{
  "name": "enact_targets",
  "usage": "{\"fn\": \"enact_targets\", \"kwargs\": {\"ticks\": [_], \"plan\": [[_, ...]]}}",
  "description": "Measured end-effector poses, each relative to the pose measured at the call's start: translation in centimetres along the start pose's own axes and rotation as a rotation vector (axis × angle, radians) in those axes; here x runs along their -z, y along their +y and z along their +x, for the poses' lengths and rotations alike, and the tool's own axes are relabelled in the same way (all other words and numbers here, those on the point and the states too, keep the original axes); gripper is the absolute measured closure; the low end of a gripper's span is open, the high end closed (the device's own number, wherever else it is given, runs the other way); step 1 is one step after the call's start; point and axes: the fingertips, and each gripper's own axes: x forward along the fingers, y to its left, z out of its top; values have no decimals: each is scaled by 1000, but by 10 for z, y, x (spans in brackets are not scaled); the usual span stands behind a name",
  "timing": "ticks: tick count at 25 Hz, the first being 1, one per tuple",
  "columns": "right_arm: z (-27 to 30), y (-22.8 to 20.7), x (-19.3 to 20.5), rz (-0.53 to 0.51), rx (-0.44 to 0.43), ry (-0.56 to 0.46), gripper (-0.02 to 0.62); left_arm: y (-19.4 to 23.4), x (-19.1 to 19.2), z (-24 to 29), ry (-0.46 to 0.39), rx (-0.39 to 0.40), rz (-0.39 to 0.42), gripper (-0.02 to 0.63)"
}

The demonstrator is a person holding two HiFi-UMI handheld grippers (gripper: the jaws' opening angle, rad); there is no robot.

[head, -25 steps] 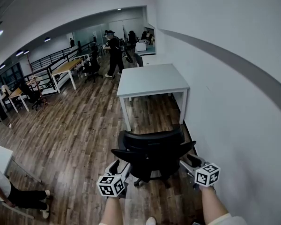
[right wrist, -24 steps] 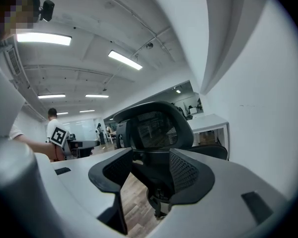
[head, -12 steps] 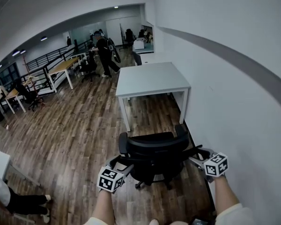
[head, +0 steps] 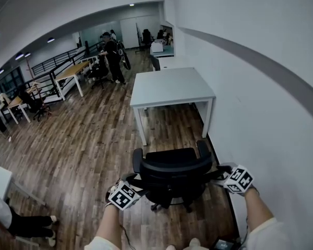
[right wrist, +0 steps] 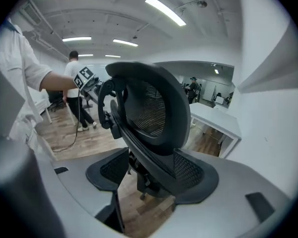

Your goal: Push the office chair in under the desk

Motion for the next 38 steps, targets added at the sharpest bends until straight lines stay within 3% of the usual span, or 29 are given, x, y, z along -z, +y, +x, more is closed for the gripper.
{"fn": "enact_targets", "kwargs": {"ticks": [7, 13, 21, 32, 34, 38], "plan": [[24, -2, 17, -201, -71, 178, 305, 4, 16, 23, 136, 25, 91, 268], [40, 0, 34, -326, -122, 332, 305, 10, 47, 39, 305, 76, 153, 270], [48, -6, 48, -396, -135, 449, 305, 9, 49, 53, 352, 107, 197, 270], [69, -11, 71, -474, -152, 598, 307, 5, 71, 76, 489, 148, 289, 275], [72, -9, 72, -523, -163, 629, 312, 5, 73, 77, 502, 151, 322, 307], [70, -12, 72, -588, -152, 655, 382, 6, 73, 76, 509, 154, 370, 356]]}}
